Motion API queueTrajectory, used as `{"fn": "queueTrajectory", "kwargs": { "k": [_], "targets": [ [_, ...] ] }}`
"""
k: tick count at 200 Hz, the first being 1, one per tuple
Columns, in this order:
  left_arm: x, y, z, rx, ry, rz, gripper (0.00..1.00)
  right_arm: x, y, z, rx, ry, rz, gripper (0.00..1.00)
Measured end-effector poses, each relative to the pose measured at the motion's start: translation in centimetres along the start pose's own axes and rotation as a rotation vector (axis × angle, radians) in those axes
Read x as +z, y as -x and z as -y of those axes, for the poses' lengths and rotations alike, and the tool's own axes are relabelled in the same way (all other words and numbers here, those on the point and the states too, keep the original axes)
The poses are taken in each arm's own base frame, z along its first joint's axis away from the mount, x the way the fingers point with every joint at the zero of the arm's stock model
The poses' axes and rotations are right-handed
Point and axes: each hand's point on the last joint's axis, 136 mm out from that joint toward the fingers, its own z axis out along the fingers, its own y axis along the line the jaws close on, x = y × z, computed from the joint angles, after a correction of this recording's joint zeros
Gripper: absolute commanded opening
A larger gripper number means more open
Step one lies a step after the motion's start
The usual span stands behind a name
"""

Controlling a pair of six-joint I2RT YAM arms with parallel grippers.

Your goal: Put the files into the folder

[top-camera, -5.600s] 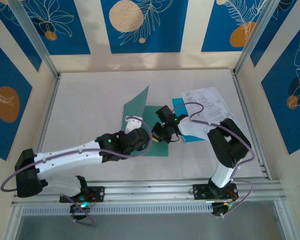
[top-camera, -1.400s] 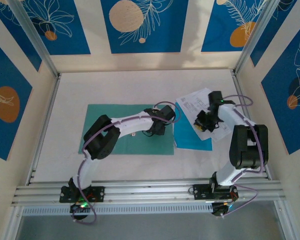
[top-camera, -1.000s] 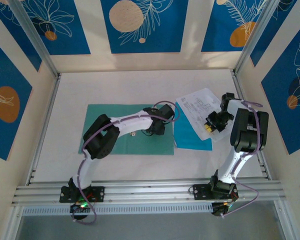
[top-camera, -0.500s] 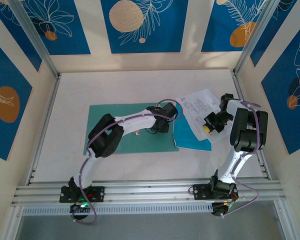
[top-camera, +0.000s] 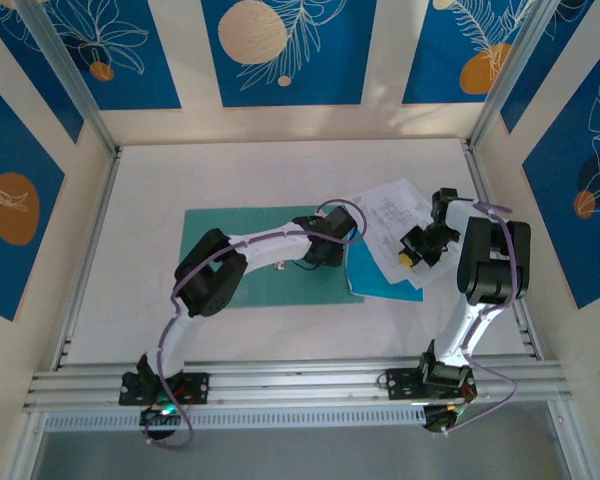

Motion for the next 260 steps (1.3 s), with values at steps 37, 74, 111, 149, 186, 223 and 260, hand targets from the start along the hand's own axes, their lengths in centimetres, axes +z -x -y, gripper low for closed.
{"fn": "queueTrajectory", "kwargs": {
  "k": [37, 74, 111, 149, 186, 223, 260],
  "targets": [
    [-0.9, -2.0, 0.3, -0.038, -0.051, -0.015, 0.51, 0.3, -0.8, -0.3, -0.022, -0.006, -0.009, 0.06],
    [-1.3, -2.3, 1.2, -0.081, -0.113, -0.013, 0.53, 0.6, -1.4, -0.7, -0.038, -0.012, -0.018, 0.06],
    [-1.7, -3.2, 3.5, -0.115, -0.165, -0.015, 0.51, 0.6, -1.5, -0.7, -0.032, -0.011, -0.017, 0.06],
    [-2.0, -4.4, 5.0, -0.154, -0.196, -0.038, 0.49, 0.6, -1.6, -0.7, -0.029, -0.008, -0.014, 0.06],
    [-1.8, -4.7, 5.4, -0.198, -0.214, -0.042, 0.41, 0.6, -1.6, -0.7, -0.027, -0.007, -0.012, 0.06],
    [-2.0, -4.9, 6.3, -0.221, -0.248, -0.052, 0.23, 0.6, -1.7, -0.6, -0.028, -0.005, -0.010, 0.06],
    [-2.2, -4.7, 6.8, -0.234, -0.270, -0.048, 0.11, 0.5, -1.8, -0.5, -0.030, -0.002, -0.005, 0.06]
  ]
}}
